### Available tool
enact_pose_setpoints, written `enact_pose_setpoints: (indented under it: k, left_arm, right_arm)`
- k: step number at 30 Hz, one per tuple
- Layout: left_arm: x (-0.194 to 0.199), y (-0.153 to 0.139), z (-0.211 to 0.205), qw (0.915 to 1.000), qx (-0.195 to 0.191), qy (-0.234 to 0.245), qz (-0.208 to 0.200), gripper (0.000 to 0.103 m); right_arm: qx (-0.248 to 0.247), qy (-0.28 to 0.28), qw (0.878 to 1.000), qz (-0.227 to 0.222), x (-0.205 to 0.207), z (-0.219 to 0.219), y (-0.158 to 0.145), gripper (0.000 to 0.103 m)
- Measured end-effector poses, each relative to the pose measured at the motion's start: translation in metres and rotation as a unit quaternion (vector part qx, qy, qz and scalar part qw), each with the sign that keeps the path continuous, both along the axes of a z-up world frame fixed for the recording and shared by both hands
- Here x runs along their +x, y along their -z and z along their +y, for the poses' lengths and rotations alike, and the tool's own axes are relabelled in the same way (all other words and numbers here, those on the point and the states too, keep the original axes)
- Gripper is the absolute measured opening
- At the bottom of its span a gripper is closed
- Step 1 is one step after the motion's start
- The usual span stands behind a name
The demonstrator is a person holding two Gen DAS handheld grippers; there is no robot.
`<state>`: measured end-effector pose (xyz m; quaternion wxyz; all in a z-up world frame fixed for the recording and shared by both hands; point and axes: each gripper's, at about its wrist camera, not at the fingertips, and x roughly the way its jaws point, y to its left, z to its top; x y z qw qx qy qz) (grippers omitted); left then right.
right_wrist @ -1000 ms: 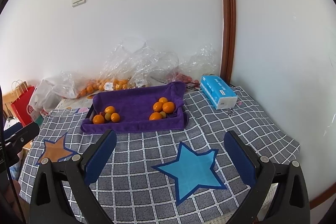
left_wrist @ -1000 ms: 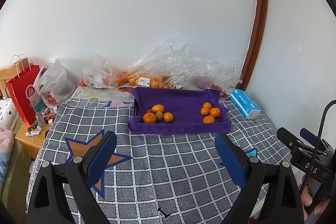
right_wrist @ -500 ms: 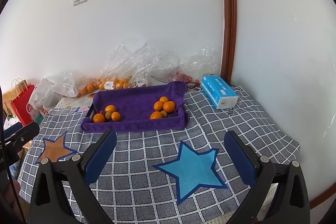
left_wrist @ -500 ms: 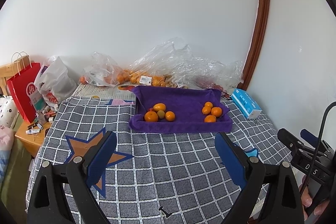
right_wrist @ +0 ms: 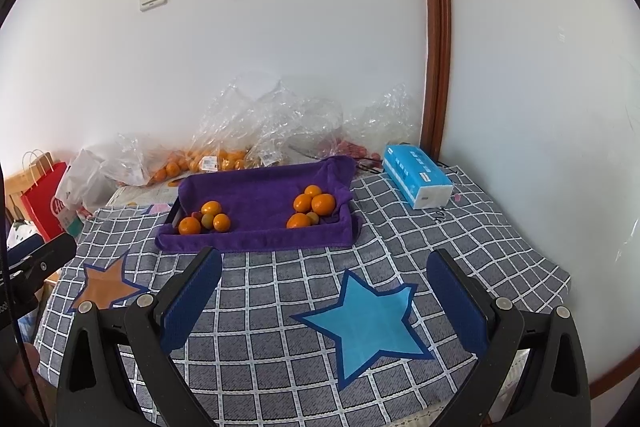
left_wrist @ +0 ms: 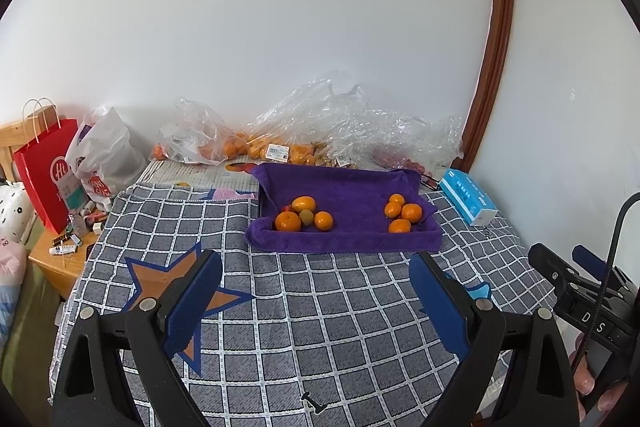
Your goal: Organize fruits
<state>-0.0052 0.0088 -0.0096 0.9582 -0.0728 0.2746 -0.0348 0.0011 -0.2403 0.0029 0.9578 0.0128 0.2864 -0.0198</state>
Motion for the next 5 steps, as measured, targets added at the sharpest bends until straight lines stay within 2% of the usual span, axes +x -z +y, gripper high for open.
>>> enact_pose_setpoints:
  k: [5]
  left_arm:
    - [-0.0029, -0.0009, -0.0004, 1.0, 0.001, -0.002, -0.004, 0.096]
  right_arm:
    - [0.002, -0.001, 1.0, 0.0, -0.0004, 0.0004, -0.0007, 0.101]
